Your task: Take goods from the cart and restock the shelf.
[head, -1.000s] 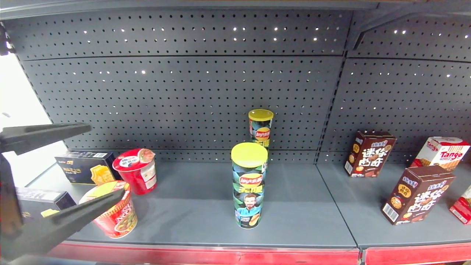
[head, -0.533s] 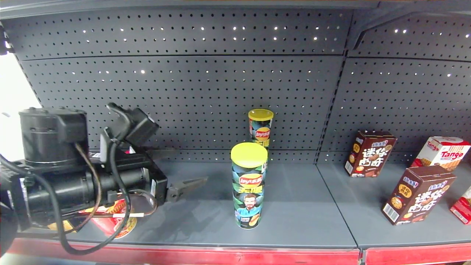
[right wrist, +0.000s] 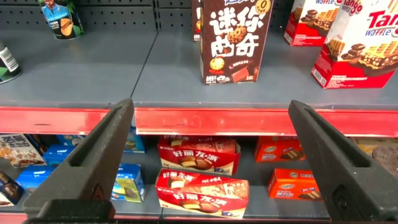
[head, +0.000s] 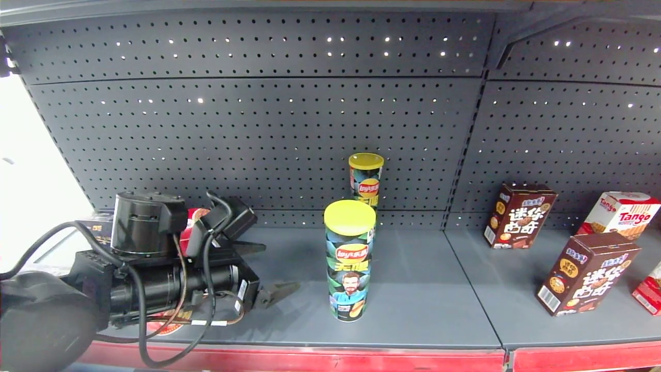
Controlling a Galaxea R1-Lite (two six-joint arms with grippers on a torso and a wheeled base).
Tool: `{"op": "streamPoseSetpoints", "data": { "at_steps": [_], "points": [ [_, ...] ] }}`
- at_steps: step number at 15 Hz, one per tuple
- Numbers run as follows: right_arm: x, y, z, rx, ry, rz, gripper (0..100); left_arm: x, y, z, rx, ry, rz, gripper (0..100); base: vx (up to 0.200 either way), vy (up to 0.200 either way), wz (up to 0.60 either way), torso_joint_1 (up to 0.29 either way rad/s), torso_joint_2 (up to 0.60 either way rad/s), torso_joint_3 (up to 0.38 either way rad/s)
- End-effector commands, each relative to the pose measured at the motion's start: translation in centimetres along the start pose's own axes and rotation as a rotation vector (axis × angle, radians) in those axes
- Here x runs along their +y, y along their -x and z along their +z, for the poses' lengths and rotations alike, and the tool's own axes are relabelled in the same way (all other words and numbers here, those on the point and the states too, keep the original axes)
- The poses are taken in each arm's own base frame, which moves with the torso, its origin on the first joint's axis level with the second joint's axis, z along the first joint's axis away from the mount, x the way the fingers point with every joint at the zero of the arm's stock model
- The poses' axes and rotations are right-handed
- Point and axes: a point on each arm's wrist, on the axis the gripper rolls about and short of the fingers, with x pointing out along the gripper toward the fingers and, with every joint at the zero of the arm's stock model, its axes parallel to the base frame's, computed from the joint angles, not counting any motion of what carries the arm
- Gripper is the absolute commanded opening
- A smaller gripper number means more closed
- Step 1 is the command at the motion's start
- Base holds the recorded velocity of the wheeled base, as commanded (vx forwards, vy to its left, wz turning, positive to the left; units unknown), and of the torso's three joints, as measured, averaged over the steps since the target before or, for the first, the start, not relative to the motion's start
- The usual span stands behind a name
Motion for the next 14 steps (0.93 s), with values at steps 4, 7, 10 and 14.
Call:
{"op": "streamPoseSetpoints", "data": {
  "at_steps": [4, 7, 10, 14],
  "points": [
    [0.0, 0.0, 0.0, 0.003, 0.001, 0.0, 100, -0.3, -1.8, -0.5, 0.039, -0.005, -0.032, 100, 0.0, 0.0, 0.0, 0.0, 0.0, 0.0],
    [0.0, 0.0, 0.0, 0.001, 0.001, 0.0, 100, -0.7, -2.7, -0.4, 0.047, -0.015, -0.057, 100, 0.0, 0.0, 0.0, 0.0, 0.0, 0.0],
    [0.0, 0.0, 0.0, 0.001, 0.001, 0.0, 100, -0.7, -3.7, 0.1, 0.04, -0.023, -0.065, 100, 0.0, 0.0, 0.0, 0.0, 0.0, 0.0],
    [0.0, 0.0, 0.0, 0.001, -0.001, 0.0, 100, -0.8, -4.5, 0.3, 0.039, -0.03, -0.072, 100, 0.0, 0.0, 0.0, 0.0, 0.0, 0.0]
  ]
}}
